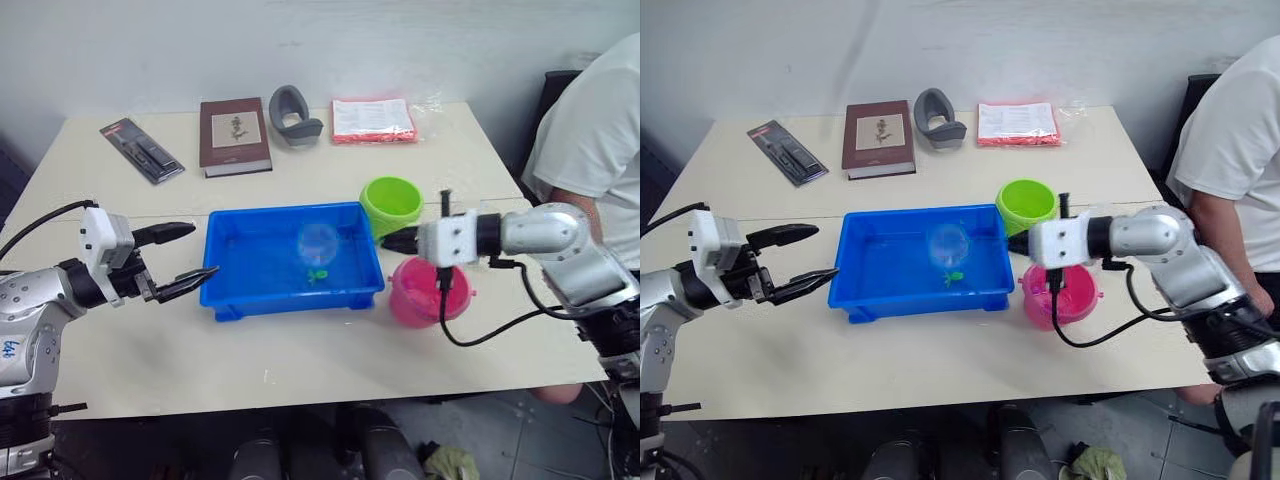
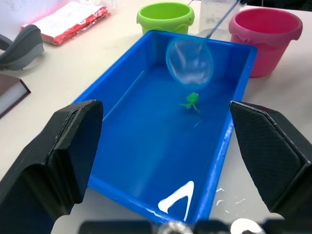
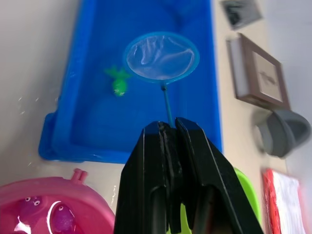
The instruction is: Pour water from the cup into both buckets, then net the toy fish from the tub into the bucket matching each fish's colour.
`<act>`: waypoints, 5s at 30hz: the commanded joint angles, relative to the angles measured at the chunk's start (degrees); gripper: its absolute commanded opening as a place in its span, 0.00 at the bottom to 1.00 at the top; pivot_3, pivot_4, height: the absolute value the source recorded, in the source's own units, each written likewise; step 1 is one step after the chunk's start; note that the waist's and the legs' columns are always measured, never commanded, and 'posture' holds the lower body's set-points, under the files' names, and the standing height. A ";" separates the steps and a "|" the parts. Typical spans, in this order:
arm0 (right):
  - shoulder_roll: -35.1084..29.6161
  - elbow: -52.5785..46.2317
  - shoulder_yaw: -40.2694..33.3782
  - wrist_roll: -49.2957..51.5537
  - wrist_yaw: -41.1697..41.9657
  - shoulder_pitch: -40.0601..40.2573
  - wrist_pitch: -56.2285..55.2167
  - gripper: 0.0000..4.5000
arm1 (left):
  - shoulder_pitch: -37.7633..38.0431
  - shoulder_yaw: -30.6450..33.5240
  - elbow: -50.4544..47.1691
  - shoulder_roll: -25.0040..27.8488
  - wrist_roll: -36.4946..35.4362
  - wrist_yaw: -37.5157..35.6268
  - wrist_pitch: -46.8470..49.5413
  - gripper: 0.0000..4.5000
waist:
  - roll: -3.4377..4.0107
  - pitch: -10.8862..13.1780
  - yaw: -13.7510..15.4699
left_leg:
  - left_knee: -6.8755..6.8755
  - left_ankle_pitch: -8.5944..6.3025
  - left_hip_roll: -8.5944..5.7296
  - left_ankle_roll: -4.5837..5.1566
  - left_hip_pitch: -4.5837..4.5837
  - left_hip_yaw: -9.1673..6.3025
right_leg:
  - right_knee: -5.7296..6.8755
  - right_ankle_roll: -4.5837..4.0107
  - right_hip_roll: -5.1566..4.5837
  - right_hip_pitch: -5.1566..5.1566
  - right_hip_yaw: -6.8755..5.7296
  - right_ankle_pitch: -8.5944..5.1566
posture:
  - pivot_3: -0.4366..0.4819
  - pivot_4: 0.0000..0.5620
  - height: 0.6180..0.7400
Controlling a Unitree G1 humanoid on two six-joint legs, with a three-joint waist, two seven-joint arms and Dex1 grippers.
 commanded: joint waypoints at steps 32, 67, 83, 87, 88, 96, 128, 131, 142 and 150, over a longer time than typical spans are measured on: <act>6.40 -0.33 -6.05 -3.46 14.04 -3.02 17.13 0.00 | 1.39 0.25 -2.13 0.02 -0.64 0.18 -0.62 0.99 | 0.00 0.00 0.00 | -0.01 -0.01 -0.01 0.01 -0.04 -0.14 | 0.02 -0.06 -0.03 0.00 -0.15 -0.03 | 0.48 0.27 1.00; -5.45 38.65 -17.54 -31.76 -32.78 -7.19 -41.34 0.00 | -9.15 -6.72 2.85 -9.75 2.00 3.80 -6.28 0.99 | 0.01 0.00 -1.33 | -0.07 0.05 -0.05 -0.11 0.00 -0.07 | -0.02 -0.01 -0.02 0.04 0.00 -0.01 | 0.48 0.27 1.00; -7.66 43.02 -10.49 -40.00 -56.83 -8.47 -43.09 0.00 | -10.95 -7.98 3.58 -11.78 3.51 5.92 -8.24 0.99 | 0.01 0.01 -1.56 | -0.10 0.09 -0.04 -0.15 0.01 -0.02 | -0.04 0.00 0.05 0.03 0.14 -0.01 | 0.48 0.27 1.00; -5.34 40.04 -12.15 -17.66 -40.90 -6.93 -43.72 0.00 | -9.13 -6.14 3.20 -9.50 2.42 3.89 -8.34 0.99 | 0.01 0.01 -1.84 | -0.10 0.10 0.00 -0.15 0.07 0.00 | -0.03 0.01 0.14 0.06 0.17 0.00 | 0.48 0.27 1.00; -4.91 38.55 -12.37 -13.00 -36.86 -6.32 -42.27 0.00 | -8.74 -5.75 3.18 -9.04 2.10 3.37 -8.42 0.99 | 0.01 0.01 -1.86 | -0.10 0.10 0.02 -0.16 0.08 0.01 | -0.02 0.01 0.15 0.07 0.18 0.00 | 0.48 0.27 1.00; -4.11 -2.88 -15.41 34.83 -0.33 8.12 8.37 0.00 | -1.06 2.29 -3.51 -1.62 -8.64 -4.17 -0.79 0.99 | 0.03 0.02 -0.79 | -0.03 0.07 0.19 -0.09 0.00 -0.24 | -0.04 0.00 0.10 0.11 -0.01 0.00 | 0.48 0.27 1.00; 18.74 -6.15 4.85 6.62 10.61 19.38 14.64 0.75 | 30.40 10.95 -16.87 7.47 -5.75 -15.42 0.77 1.00 | -0.19 -0.12 0.01 | -0.05 -0.21 0.10 -0.03 -0.02 -0.28 | -0.09 -0.24 0.05 0.08 -0.28 -0.14 | 0.48 0.27 1.00; 11.97 -18.62 -2.74 18.00 13.56 22.09 26.33 0.99 | 32.82 12.79 -14.92 7.10 -2.50 -15.19 -1.15 1.00 | -0.14 -0.09 0.12 | -0.05 -0.23 0.11 -0.04 -0.04 -0.30 | -0.11 -0.24 0.05 0.08 -0.28 -0.14 | 0.48 0.27 1.00; 2.65 -28.03 -35.00 35.67 14.70 34.57 26.30 0.99 | 36.79 21.56 -1.82 2.00 8.57 -8.89 -17.27 1.00 | -0.28 -0.18 0.16 | -0.06 -0.68 0.23 0.36 -0.01 -0.31 | -0.31 -0.24 0.16 0.15 -0.35 -0.15 | 0.48 0.27 1.00; -6.45 -1.00 -44.53 25.33 21.64 35.19 6.82 0.99 | 33.00 21.94 10.08 3.63 13.16 -3.99 -25.71 1.00 | -0.36 -0.23 0.28 | -0.06 -0.73 0.15 0.52 0.00 -0.24 | -0.40 -0.18 0.10 0.20 -0.37 -0.12 | 0.48 0.27 1.00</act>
